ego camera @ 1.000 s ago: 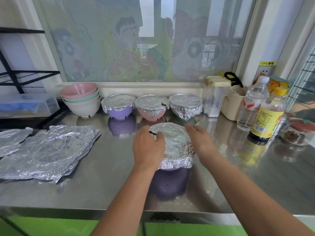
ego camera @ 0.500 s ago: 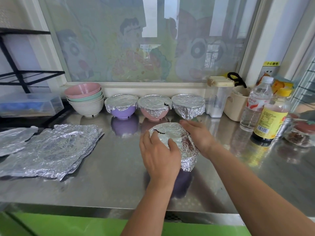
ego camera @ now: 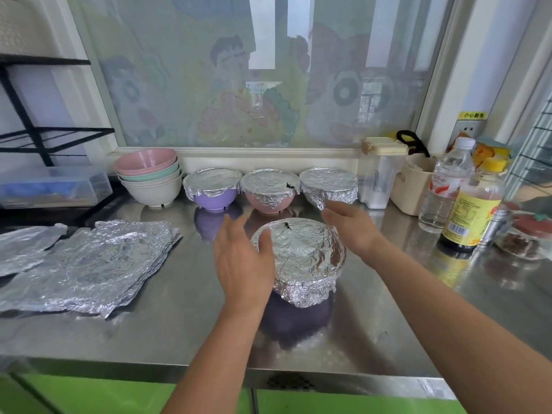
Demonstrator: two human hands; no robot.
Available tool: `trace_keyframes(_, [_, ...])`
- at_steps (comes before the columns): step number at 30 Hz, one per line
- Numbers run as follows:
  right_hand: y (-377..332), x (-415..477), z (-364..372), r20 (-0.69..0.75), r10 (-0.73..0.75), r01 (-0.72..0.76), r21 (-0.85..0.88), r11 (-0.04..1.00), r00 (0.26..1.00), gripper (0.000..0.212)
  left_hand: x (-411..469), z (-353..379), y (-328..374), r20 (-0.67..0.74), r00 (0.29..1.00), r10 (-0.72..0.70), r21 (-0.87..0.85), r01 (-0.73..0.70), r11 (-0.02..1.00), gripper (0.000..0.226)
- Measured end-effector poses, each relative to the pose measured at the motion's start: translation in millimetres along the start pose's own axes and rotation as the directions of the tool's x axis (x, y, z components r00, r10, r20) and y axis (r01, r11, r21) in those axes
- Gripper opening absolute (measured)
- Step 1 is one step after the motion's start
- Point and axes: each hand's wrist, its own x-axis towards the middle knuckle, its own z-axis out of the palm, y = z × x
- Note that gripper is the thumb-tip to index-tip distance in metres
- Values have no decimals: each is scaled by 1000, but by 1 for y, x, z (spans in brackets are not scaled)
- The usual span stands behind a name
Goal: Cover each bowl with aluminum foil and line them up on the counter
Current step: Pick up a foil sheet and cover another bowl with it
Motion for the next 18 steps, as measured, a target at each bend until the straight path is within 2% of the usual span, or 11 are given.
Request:
trace_keyframes(3, [-4, 5, 13, 100, 11, -11, -4, 1000, 995, 41, -15, -3, 32, 90, 994, -64, 134, 51, 990, 59])
trace_keyframes(6, [-1, 5, 24, 83, -6, 10, -49, 999, 997, 33, -44, 15, 51, 211, 970, -123, 280, 61, 958, 81])
trace_keyframes(9, [2, -1, 26, 26, -28, 30, -91, 995, 999, 31, -44, 25, 41, 155, 981, -115, 285, 67, 956, 86])
trace_keyframes(11, [6, -6, 29, -1, -38, 37, -149, 988, 999, 25, -34, 23, 28, 138, 990, -38, 274, -1, 962, 83])
trace_keyframes(15, [2, -11, 26, 2, -27, 25, -392, 920, 1000, 29, -10, 14, -3, 264, 957, 117, 255, -187, 949, 62])
trace_keyframes(18, [-14, -8, 20, 42, -90, 100, -408, 907, 995, 35, -5, 7, -1, 197, 976, 97, 370, -166, 914, 62])
